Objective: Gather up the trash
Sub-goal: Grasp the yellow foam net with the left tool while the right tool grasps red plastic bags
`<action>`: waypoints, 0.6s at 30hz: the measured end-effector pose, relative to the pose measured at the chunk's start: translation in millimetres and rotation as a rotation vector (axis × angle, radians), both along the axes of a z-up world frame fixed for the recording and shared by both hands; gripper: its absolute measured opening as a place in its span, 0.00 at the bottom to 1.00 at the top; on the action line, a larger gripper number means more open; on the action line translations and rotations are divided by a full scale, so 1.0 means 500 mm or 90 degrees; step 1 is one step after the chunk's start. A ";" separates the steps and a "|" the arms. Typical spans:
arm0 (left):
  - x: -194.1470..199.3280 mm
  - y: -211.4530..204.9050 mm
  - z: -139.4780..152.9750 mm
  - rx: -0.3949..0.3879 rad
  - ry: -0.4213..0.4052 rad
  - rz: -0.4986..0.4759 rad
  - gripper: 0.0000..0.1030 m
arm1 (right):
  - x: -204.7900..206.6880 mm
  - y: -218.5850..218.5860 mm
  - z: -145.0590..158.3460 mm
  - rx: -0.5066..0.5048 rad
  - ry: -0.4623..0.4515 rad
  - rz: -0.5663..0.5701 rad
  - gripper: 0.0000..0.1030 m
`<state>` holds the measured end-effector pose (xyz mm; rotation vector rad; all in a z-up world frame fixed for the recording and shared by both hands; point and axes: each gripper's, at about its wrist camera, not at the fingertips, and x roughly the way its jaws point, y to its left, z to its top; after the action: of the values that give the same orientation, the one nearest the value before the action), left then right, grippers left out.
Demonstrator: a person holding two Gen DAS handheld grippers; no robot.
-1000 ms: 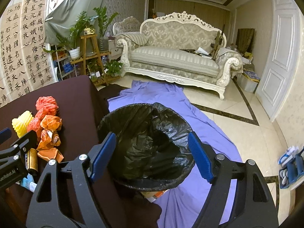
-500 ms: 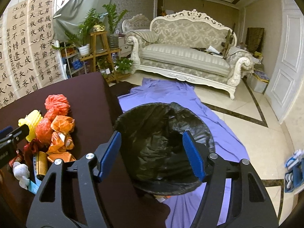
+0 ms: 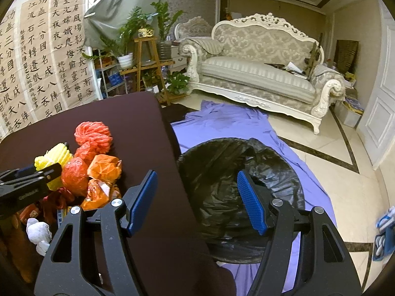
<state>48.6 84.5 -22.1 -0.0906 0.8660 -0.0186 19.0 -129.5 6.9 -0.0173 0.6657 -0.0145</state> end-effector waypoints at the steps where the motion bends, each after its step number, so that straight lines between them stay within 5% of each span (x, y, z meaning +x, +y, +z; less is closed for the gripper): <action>1: 0.000 0.002 0.001 -0.005 0.001 -0.001 0.46 | 0.002 0.005 0.001 0.000 0.000 0.004 0.64; 18: -0.027 0.121 0.047 0.038 -0.061 0.101 0.44 | 0.121 0.182 0.039 0.034 0.006 0.156 0.67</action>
<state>35.3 145.1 1.6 -0.1018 0.7609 0.1505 79.7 -38.3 26.3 -0.0469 0.6703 0.2399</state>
